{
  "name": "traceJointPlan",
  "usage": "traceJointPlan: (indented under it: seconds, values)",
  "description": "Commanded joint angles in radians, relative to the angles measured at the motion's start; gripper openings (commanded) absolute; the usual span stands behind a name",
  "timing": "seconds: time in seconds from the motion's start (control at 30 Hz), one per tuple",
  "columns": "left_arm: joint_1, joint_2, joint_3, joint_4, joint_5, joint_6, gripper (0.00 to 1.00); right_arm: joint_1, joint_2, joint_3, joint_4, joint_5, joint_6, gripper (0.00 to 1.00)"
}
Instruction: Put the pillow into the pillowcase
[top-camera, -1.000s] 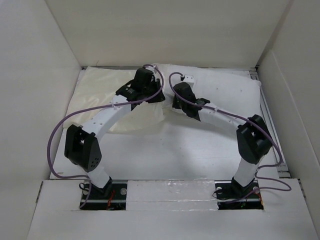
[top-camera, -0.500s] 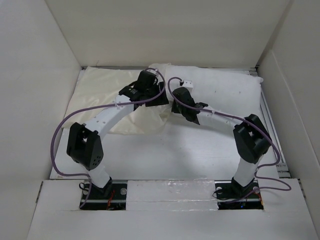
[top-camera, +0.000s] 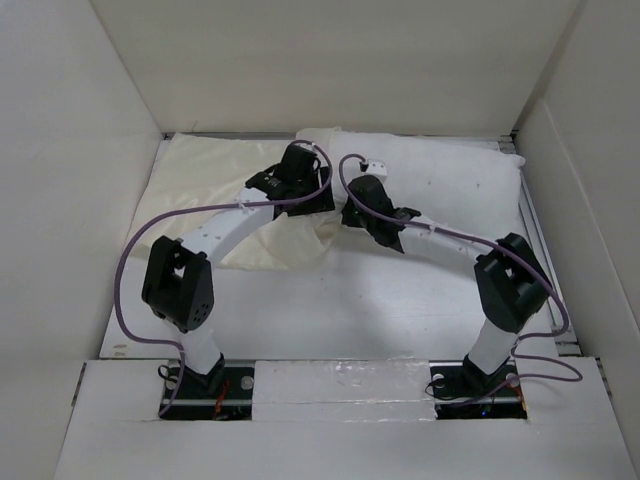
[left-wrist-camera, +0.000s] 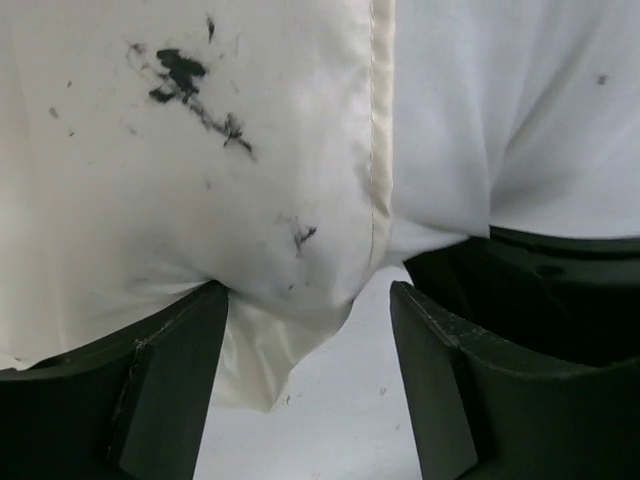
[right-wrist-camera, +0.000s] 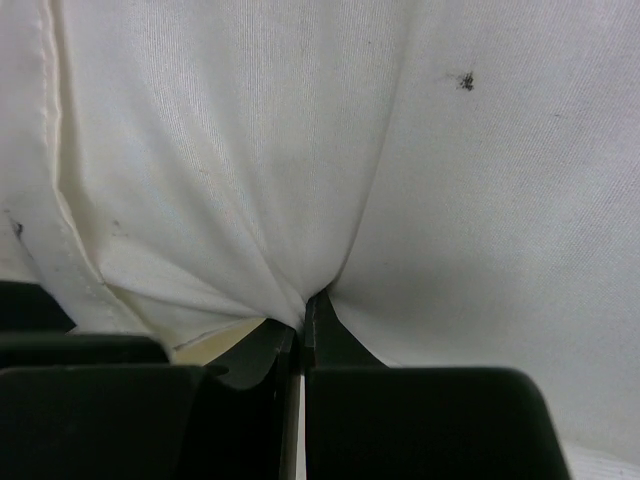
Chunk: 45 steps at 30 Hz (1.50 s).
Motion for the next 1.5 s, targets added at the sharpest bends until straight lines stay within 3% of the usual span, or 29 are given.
traceJointPlan:
  seconds: [0.0,0.07,0.13,0.17,0.23,0.43,0.57,0.8,1.03,1.23,1.47]
  values:
    - [-0.003,0.053,0.031,-0.001,-0.029,0.001,0.61,0.038,-0.059,0.009,0.079,-0.047,0.015,0.00]
    - [-0.003,0.065,0.031,0.008,-0.052,-0.008,0.51,0.056,-0.068,0.009,0.079,-0.056,0.004,0.00]
    - [-0.003,0.076,0.043,0.020,-0.063,-0.008,0.29,0.067,-0.079,-0.003,0.079,-0.056,0.004,0.00]
    - [-0.003,0.076,0.063,0.008,-0.063,-0.008,0.10,0.067,-0.079,-0.003,0.079,-0.056,-0.005,0.00]
    - [-0.024,0.076,0.087,-0.018,-0.089,-0.008,0.00,0.085,-0.079,-0.003,0.091,-0.075,-0.016,0.00]
    - [-0.130,0.094,0.279,-0.144,-0.120,0.001,0.00,0.096,-0.079,-0.012,0.128,-0.125,-0.025,0.00]
    - [-0.142,0.071,0.339,-0.170,-0.012,0.011,0.00,0.096,-0.114,-0.012,0.117,-0.090,-0.016,0.00]
    - [-0.142,0.000,0.302,-0.116,0.118,0.021,0.00,0.067,-0.035,0.133,-0.180,0.079,0.116,0.00]
    - [-0.142,-0.064,0.192,-0.009,0.236,0.009,0.00,0.019,0.085,0.169,-0.199,0.036,0.147,0.00]
    - [-0.142,-0.093,0.169,0.031,0.245,0.000,0.00,0.010,0.126,0.074,-0.107,-0.050,0.179,0.00]
    - [-0.115,-0.060,0.086,0.097,0.258,-0.019,0.00,0.019,-0.079,-0.191,0.356,-0.338,0.092,0.00]
